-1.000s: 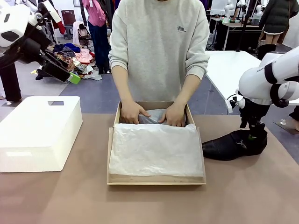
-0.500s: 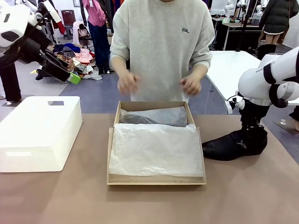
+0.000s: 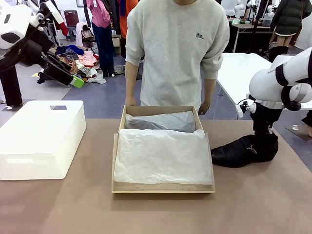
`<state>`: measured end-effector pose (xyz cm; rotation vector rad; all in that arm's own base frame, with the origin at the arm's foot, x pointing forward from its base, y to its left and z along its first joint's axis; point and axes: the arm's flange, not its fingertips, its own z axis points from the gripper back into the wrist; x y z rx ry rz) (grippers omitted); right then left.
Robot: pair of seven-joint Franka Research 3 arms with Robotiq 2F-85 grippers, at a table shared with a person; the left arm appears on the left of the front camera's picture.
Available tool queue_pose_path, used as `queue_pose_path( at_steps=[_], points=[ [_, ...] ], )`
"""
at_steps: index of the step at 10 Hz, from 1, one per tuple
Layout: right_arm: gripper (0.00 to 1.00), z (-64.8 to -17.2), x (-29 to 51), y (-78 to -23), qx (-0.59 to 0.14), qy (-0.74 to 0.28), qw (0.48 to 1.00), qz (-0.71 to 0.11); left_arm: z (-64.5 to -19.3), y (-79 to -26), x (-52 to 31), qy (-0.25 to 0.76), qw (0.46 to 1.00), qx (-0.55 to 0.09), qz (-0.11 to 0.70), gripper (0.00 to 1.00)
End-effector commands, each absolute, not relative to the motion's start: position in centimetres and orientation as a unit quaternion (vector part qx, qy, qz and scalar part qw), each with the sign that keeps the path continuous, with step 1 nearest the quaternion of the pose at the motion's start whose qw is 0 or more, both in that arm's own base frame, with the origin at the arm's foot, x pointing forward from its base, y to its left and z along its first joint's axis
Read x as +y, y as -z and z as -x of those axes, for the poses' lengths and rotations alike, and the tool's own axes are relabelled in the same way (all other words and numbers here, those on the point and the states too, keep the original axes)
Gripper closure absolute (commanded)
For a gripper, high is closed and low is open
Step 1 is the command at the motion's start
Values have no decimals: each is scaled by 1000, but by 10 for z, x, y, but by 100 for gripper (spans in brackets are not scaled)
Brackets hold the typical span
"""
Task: Pack the shoes into the box.
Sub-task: Place the other shoe of the Shoes into the Shoes Box.
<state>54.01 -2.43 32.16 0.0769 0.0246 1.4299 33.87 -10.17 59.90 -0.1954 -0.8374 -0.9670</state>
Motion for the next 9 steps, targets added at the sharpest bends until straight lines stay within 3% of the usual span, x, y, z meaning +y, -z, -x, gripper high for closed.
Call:
queue_pose_path(
  at_steps=[1, 5, 9],
  points=[
    [100, -547, -28, -325, 10, -652, 757, -40, -339, -600, -101, 453, 796, -390, 95, 0],
    [100, -547, -35, -338, 1, -637, 769, -53, -339, -600, -101, 453, 796, -390, 95, 0],
    [100, -541, -38, -414, 7, -559, 826, -67, -339, -600, -101, 453, 796, -390, 95, 0]
  ],
)
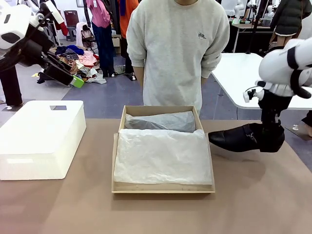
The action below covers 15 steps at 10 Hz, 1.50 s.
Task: Pack the shoes into the box.
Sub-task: Place the other shoe of the Shoes into the Shoes Box.
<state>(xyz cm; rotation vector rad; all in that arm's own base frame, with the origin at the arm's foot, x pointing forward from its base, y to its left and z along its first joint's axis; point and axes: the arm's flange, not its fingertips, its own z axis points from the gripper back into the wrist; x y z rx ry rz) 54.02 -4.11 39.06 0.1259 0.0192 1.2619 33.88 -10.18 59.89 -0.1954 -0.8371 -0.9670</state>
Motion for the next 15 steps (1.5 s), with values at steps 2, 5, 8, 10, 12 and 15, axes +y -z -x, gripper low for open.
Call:
queue_pose_path(
  at_steps=[2, 5, 8, 10, 12, 15],
  points=[
    [100, -532, -35, -455, 4, -488, 870, -71, -339, -600, -101, 453, 796, -390, 95, 0],
    [100, -521, -22, -487, -17, -416, 904, -100, -339, -600, -101, 453, 796, -390, 95, 0],
    [100, -515, -10, -494, -10, -418, 904, -91, -339, -600, -101, 453, 796, -390, 95, 0],
    [100, -519, -19, -489, -8, -421, 902, -90, -339, -600, -101, 453, 796, -390, 95, 0],
    [100, -519, -19, -489, -8, -421, 902, -90, -339, -600, -101, 453, 796, -390, 95, 0],
    [100, -519, -1, -497, -24, -401, 911, -94, -339, -600, -101, 453, 796, -390, 95, 0]
  ],
)
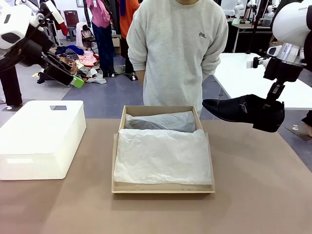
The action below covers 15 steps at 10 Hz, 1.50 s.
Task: Pack the shoes into the box.
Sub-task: Place the other shoe of the Shoes into the Shoes Box.
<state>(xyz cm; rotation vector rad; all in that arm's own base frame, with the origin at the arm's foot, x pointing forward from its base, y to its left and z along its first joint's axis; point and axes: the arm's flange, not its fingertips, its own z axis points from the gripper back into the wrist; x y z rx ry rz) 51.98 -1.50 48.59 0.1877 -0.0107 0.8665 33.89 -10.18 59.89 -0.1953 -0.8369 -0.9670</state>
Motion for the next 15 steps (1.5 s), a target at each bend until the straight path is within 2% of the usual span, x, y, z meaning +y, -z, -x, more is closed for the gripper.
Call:
queue_pose_path(
  at_steps=[1, 5, 8, 11, 12, 15],
  points=[
    [100, -514, 13, -509, -39, -353, 928, -110, -339, -600, -101, 453, 796, -390, 95, 0],
    [100, -482, 64, -541, -52, -187, 975, -104, -339, -600, -101, 453, 796, -390, 95, 0],
    [100, -476, 114, -541, -62, -70, 995, -36, -339, -600, -101, 453, 796, -390, 95, 0],
    [100, -478, 167, -542, -75, -30, 997, -12, -339, -600, -101, 453, 796, -390, 95, 0],
    [100, -479, 176, -542, -98, 14, 995, 7, -339, -600, -101, 453, 796, -390, 95, 0],
    [100, -481, 197, -543, -64, 22, 997, -32, -339, -600, -101, 453, 796, -390, 95, 0]
  ],
)
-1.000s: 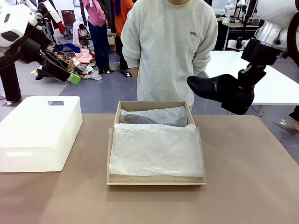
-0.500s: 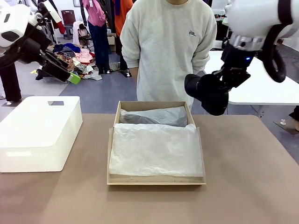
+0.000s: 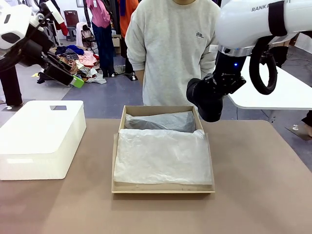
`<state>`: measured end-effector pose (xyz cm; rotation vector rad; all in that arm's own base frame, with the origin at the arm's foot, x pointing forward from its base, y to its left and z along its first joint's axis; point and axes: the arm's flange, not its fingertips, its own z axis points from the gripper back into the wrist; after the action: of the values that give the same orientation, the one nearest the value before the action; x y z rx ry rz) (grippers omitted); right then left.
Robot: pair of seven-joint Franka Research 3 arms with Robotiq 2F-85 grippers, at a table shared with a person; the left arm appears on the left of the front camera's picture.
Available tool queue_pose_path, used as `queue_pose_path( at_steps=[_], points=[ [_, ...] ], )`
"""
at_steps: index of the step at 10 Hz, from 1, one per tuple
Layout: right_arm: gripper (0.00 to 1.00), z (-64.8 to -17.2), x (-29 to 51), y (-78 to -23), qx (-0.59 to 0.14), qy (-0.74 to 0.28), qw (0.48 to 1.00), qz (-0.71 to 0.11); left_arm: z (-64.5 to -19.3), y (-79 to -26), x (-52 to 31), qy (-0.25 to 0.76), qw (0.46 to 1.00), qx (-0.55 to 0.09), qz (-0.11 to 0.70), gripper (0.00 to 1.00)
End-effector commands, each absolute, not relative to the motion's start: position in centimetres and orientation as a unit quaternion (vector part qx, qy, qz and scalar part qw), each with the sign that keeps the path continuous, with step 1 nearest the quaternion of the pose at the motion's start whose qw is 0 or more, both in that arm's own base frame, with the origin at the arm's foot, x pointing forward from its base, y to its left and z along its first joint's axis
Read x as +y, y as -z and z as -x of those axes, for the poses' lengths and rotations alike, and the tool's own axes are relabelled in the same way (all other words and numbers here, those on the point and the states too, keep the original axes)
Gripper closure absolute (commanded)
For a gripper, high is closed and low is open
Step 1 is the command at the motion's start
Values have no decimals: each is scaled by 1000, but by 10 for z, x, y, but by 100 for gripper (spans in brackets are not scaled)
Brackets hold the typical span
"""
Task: Pack the shoes into the box.
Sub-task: Place the other shoe of the Shoes into the Shoes Box.
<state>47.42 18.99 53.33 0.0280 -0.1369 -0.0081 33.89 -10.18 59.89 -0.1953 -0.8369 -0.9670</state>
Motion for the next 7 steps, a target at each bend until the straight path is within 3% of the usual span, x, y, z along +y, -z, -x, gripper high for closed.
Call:
queue_pose_path(
  at_steps=[1, 7],
  points=[
    [100, -481, 192, -543, -78, 13, 996, -40, -339, -600, -101, 453, 796, -390, 95, 0],
    [100, -477, 190, -528, -62, 5, 998, -16, -339, -600, -101, 453, 796, -390, 95, 0]
  ],
)
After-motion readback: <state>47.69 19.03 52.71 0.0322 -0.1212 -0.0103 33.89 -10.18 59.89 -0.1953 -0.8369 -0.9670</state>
